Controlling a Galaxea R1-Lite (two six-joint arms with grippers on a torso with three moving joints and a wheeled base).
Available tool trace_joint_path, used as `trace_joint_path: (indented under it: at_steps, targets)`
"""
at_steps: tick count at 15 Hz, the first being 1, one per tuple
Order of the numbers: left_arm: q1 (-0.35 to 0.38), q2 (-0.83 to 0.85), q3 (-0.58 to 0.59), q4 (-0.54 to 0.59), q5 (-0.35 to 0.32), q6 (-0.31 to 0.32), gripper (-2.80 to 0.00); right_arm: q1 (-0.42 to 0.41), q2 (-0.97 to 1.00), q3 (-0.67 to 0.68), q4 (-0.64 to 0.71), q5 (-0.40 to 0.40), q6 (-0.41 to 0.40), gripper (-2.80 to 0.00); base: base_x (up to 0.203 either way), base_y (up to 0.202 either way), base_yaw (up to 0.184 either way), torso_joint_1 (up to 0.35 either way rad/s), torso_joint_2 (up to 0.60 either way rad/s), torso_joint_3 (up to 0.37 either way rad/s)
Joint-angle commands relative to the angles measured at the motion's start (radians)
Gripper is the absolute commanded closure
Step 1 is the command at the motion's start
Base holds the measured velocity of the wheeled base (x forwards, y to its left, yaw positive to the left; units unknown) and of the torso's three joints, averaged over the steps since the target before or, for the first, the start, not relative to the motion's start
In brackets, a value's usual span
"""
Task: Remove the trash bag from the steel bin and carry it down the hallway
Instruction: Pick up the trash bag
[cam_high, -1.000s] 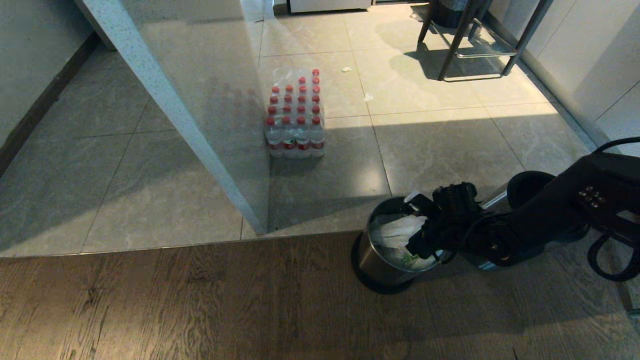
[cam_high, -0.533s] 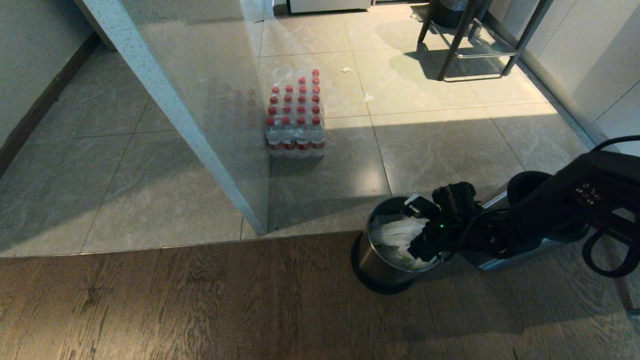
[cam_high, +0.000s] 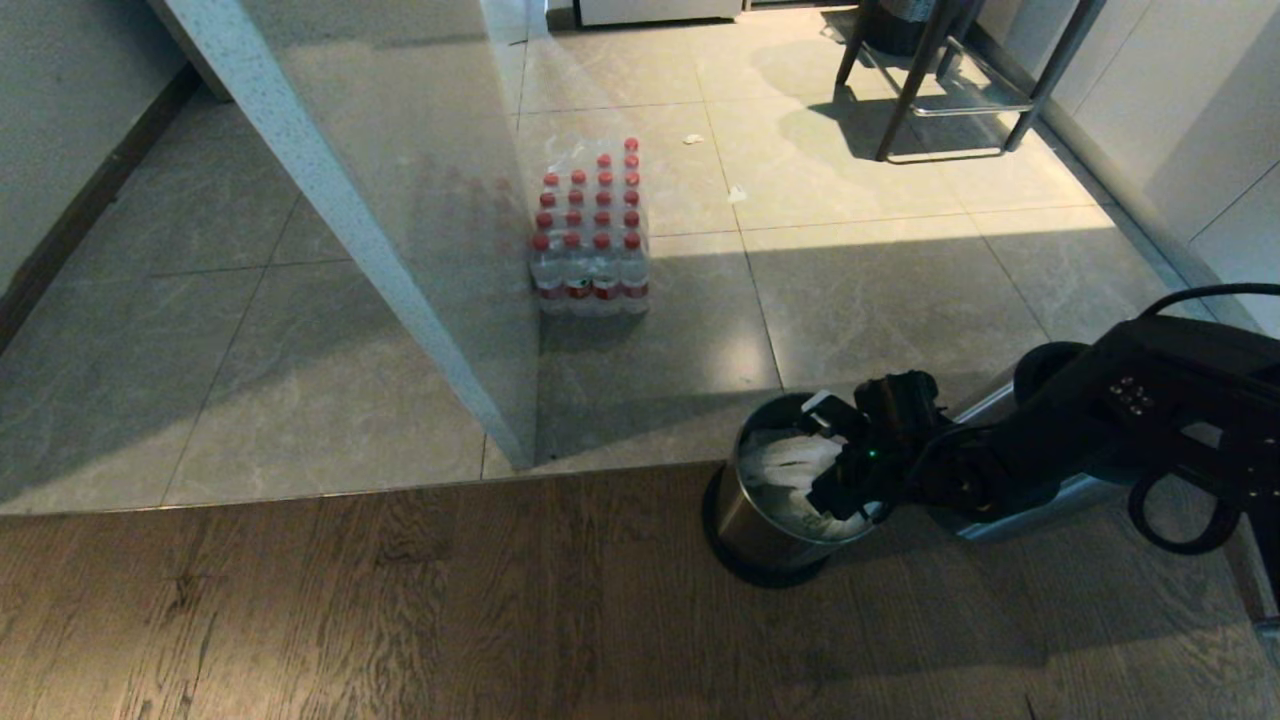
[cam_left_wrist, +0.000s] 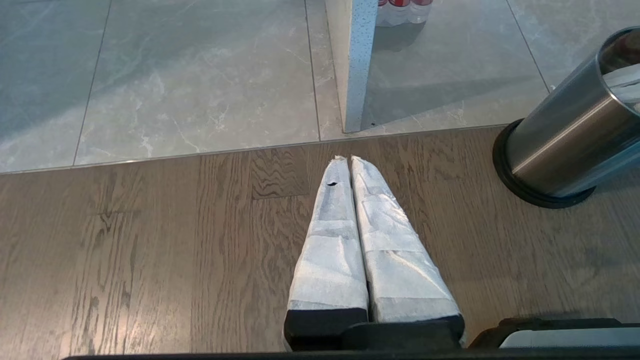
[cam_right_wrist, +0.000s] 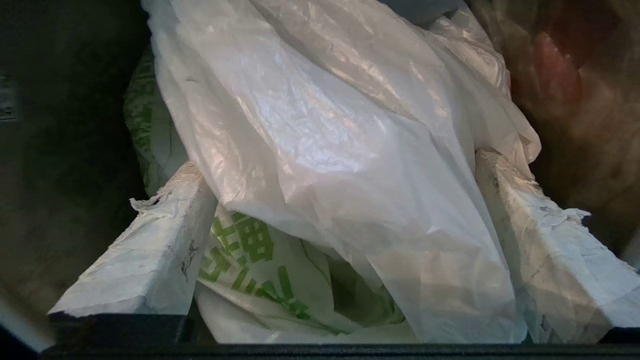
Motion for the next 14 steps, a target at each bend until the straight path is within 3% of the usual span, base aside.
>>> trace_joint_path:
  at_steps: [1, 4, 12, 13, 14]
  targets:
    - [0.000, 0.000, 0.000, 0.000, 0.001, 0.000, 0.00, 0.001, 0.043, -0.023, -0.018, -0.003, -0.005, -2.80, 0.000, 0.000, 0.000, 0.000, 0.00, 0.000]
    - [0.000, 0.000, 0.000, 0.000, 0.000, 0.000, 0.00, 0.001, 0.109, -0.094, -0.057, -0.013, -0.009, -2.80, 0.000, 0.000, 0.000, 0.000, 0.00, 0.000]
    - [0.000, 0.000, 0.000, 0.000, 0.000, 0.000, 0.00, 0.001, 0.140, -0.106, -0.057, -0.040, -0.034, -2.80, 0.000, 0.000, 0.000, 0.000, 0.00, 0.000]
    - [0.000, 0.000, 0.000, 0.000, 0.001, 0.000, 0.00, 0.001, 0.135, -0.104, -0.061, -0.040, -0.032, 0.00, 0.000, 0.000, 0.000, 0.000, 0.00, 0.000]
    - [0.000, 0.000, 0.000, 0.000, 0.000, 0.000, 0.00, 0.001, 0.128, -0.097, -0.062, -0.040, -0.028, 0.00, 0.000, 0.000, 0.000, 0.000, 0.00, 0.000]
